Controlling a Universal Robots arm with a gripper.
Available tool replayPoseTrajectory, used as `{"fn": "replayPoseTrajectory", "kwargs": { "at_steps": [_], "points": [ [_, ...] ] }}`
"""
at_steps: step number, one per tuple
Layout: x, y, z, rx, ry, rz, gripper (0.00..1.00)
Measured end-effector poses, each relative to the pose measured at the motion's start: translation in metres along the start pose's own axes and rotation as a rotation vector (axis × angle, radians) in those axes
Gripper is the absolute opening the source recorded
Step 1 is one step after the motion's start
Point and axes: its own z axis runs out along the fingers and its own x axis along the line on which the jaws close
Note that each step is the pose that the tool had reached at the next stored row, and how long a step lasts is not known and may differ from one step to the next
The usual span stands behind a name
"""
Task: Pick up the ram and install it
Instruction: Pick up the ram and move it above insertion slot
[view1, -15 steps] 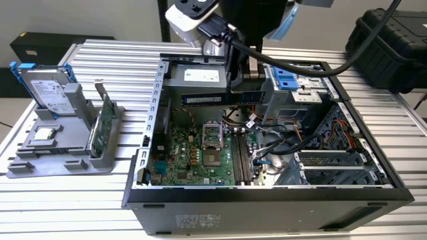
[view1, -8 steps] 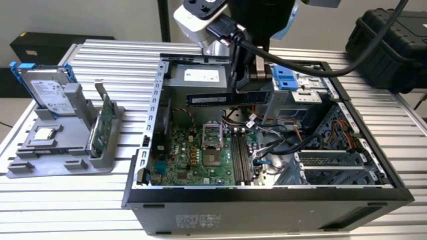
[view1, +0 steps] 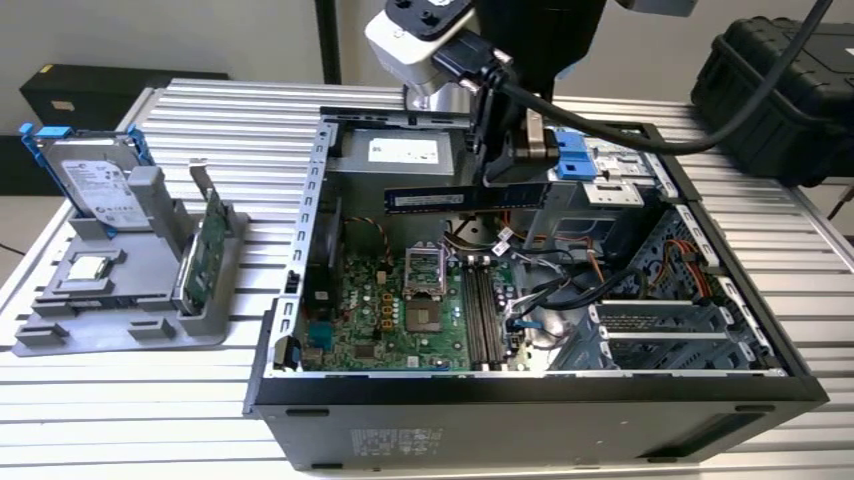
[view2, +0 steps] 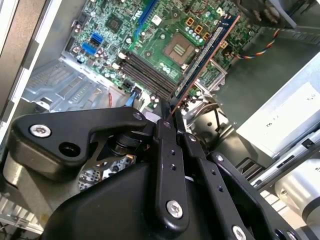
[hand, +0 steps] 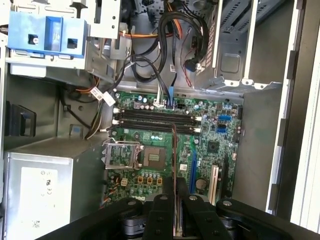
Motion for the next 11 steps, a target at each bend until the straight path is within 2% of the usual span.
{"fn": "replayPoseTrajectory", "kwargs": {
  "at_steps": [11],
  "points": [
    [-0.0003, 0.0039, 0.0, 0.0, 0.0001, 0.003, 0.0]
  ]
}}
